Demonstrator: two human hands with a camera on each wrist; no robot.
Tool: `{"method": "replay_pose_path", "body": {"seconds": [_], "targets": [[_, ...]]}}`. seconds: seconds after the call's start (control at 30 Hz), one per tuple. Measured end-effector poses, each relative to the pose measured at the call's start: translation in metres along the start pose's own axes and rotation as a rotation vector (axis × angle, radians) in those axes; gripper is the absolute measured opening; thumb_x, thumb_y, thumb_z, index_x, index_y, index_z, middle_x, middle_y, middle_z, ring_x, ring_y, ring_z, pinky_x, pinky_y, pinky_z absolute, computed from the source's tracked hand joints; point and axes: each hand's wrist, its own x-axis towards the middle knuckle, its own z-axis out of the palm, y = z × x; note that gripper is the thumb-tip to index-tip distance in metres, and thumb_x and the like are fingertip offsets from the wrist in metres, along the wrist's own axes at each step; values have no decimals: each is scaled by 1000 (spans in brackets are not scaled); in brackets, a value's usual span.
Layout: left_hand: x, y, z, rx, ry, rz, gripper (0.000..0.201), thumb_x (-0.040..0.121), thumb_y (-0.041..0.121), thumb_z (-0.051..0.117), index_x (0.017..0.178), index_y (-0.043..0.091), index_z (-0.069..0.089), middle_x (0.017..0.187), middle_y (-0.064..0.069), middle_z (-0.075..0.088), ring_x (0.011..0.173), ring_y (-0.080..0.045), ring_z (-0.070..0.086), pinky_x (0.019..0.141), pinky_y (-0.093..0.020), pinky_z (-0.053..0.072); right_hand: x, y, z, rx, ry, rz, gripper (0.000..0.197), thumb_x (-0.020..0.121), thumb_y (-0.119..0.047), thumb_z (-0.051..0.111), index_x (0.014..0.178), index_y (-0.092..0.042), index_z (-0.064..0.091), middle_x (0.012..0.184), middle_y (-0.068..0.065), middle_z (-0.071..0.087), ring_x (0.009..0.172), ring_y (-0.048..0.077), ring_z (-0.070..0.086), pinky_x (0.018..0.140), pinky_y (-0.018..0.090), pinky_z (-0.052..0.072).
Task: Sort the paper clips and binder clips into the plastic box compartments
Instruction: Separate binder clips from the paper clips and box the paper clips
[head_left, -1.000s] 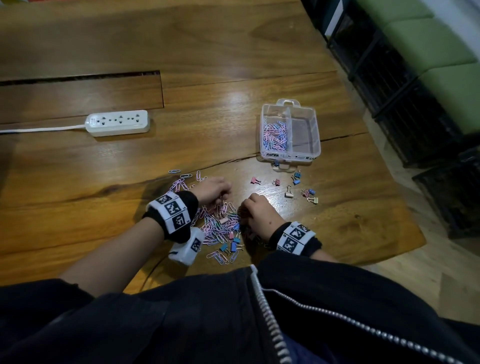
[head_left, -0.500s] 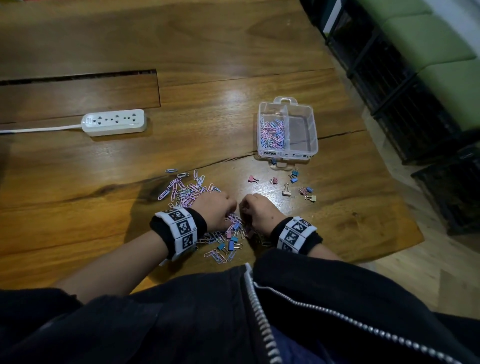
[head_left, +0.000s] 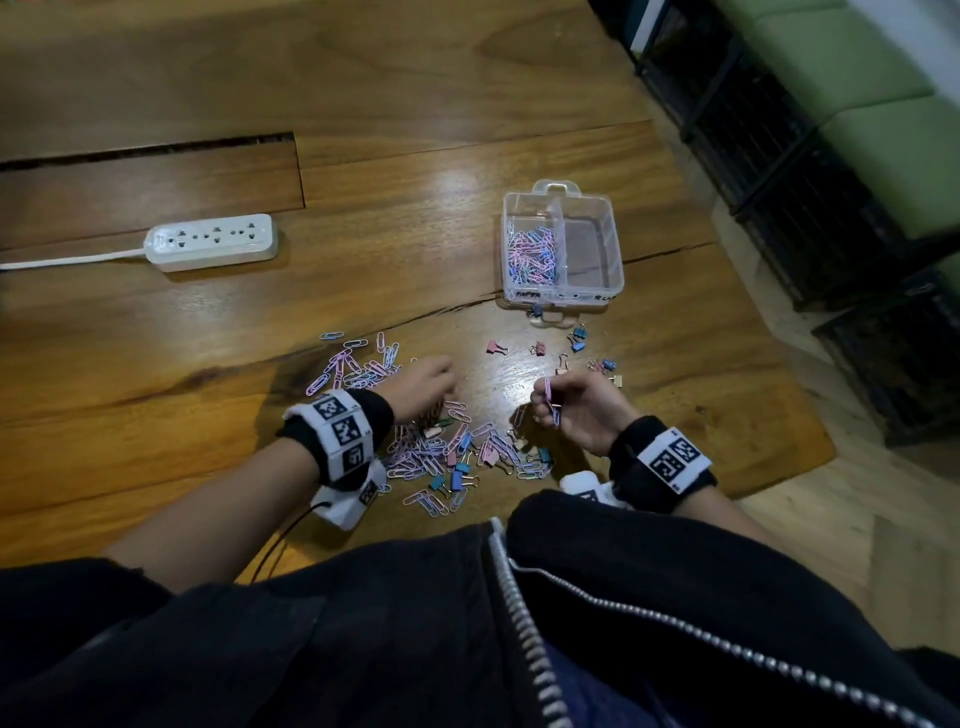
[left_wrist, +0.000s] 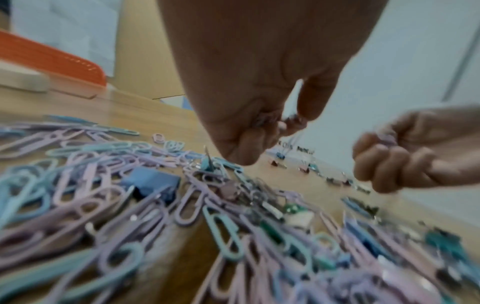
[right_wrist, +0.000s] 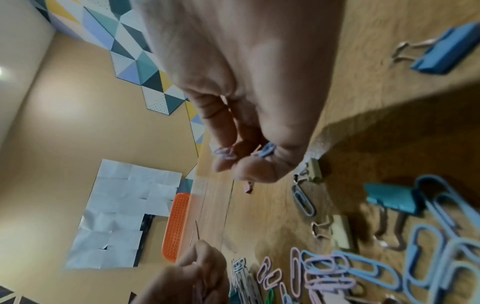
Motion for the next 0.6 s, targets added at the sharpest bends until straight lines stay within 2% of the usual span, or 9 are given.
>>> {"method": "replay_pose_path", "body": {"seconds": [0.1, 0.17, 0.23, 0.27, 0.3, 0.37, 0.43, 0.5, 0.6], "targets": [[0, 0, -7, -497, -60, -60, 31, 90, 1, 28, 65, 15, 39, 60, 2, 46, 37, -2, 38, 34, -12, 31, -6, 5, 0, -34, -19, 22, 28, 90, -12, 29, 73, -5, 51, 72, 8, 50, 62, 15, 47, 51, 20, 43], [-1, 2, -8, -757, -95, -82, 29, 88, 2, 27, 65, 13, 42, 53, 3, 52, 35, -3, 40, 31, -11, 31, -8, 7, 0, -57, -40, 17, 28, 90, -13, 29, 76, -4, 52, 72, 8, 53, 62, 16, 49, 52, 20, 46], [0, 6, -6, -882, -88, -136, 29, 92, 10, 29, 65, 13, 42, 50, 5, 52, 34, -4, 42, 32, -11, 33, -7, 9, 1, -112, -35, -8, 27, 92, -15, 33, 75, -6, 52, 71, 7, 52, 61, 15, 48, 53, 21, 45], [1, 9, -4, -874, -82, -166, 29, 94, 14, 33, 66, 14, 42, 52, 4, 50, 34, -4, 42, 32, -12, 33, -5, 11, 1, -178, -11, -25, 27, 93, -17, 36, 72, -9, 51, 69, 5, 50, 59, 14, 46, 53, 21, 41], [2, 11, -2, -796, -76, -187, 28, 94, 18, 38, 67, 14, 42, 56, 3, 46, 35, -3, 42, 33, -13, 33, -4, 13, 1, -288, 28, -47, 25, 92, -18, 42, 69, -11, 50, 67, 3, 47, 57, 13, 43, 53, 20, 38], [5, 13, 3, -423, -51, -166, 24, 91, 21, 51, 69, 16, 43, 63, 3, 45, 42, -5, 44, 40, -15, 36, -2, 20, 2, -624, 139, -118, 24, 87, -20, 56, 65, -16, 47, 67, 0, 48, 58, 13, 45, 54, 22, 38], [7, 11, 7, 20, -18, -79, 19, 84, 23, 62, 72, 19, 48, 74, 3, 53, 64, -11, 51, 56, -19, 41, 1, 27, 4, -966, 231, -198, 28, 78, -21, 67, 64, -18, 43, 69, -2, 51, 67, 16, 50, 63, 27, 45], [6, 12, 8, 337, -23, -25, 13, 80, 24, 67, 86, 16, 57, 88, 3, 58, 83, -13, 53, 70, -22, 45, 2, 32, 5, -1234, 298, -251, 34, 75, -23, 71, 64, -20, 39, 70, -6, 48, 73, 15, 48, 66, 27, 44], [8, 9, 6, 636, -16, 7, 27, 80, 31, 66, 103, 18, 61, 102, 0, 64, 93, -17, 58, 81, -29, 51, 4, 26, -2, -1306, 350, -282, 30, 76, -19, 70, 67, -18, 41, 77, -5, 49, 80, 16, 49, 69, 27, 43]]}}
